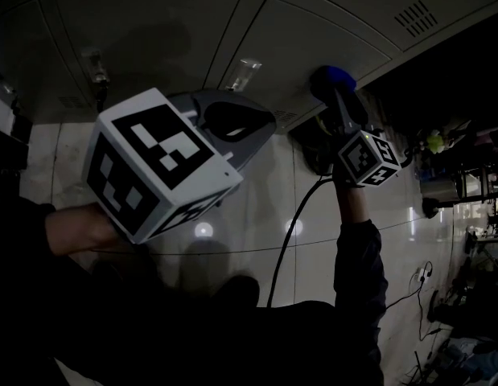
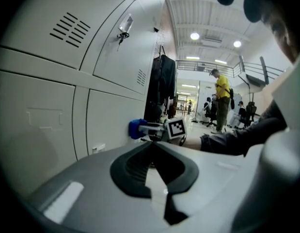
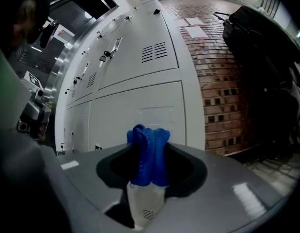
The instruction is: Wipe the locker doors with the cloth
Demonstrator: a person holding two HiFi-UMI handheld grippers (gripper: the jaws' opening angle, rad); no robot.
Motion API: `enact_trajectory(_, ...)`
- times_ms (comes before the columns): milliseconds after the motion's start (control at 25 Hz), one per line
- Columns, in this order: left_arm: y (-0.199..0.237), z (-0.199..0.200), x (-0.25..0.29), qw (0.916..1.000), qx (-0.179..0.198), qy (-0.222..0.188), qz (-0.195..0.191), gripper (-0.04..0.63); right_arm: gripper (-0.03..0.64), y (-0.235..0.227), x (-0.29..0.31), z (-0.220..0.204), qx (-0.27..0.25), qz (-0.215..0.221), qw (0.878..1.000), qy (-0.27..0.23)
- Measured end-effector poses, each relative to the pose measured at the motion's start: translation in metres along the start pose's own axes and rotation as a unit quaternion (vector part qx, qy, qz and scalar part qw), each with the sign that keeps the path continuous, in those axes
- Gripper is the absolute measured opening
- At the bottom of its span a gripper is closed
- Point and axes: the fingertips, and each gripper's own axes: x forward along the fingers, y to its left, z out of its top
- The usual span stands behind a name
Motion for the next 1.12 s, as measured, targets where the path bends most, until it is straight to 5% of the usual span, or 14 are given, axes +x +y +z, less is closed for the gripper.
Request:
enact_trajectory(400, 0.002, -0.006, 0.001, 0.9999, -0.012, 0.009, 0.000, 0.000, 0.155, -0.060, -0.022, -0.002, 0.015, -0.073, 0.997, -0.002)
enact_trajectory(640, 0.005, -0.017, 0.002, 0.9990, -0.036, 0.025, 0.002, 0.000, 0.153, -0.051, -0.028, -0.005, 0.030, -0.084, 0.996, -0.008)
enact_trajectory(1120, 0.003, -0.013, -0.002, 0.9992, -0.035, 0.020, 0.000, 0.000, 0.153, 0.121, 0.015, -0.024, 0.019, 0.093, 0.995, -0.006)
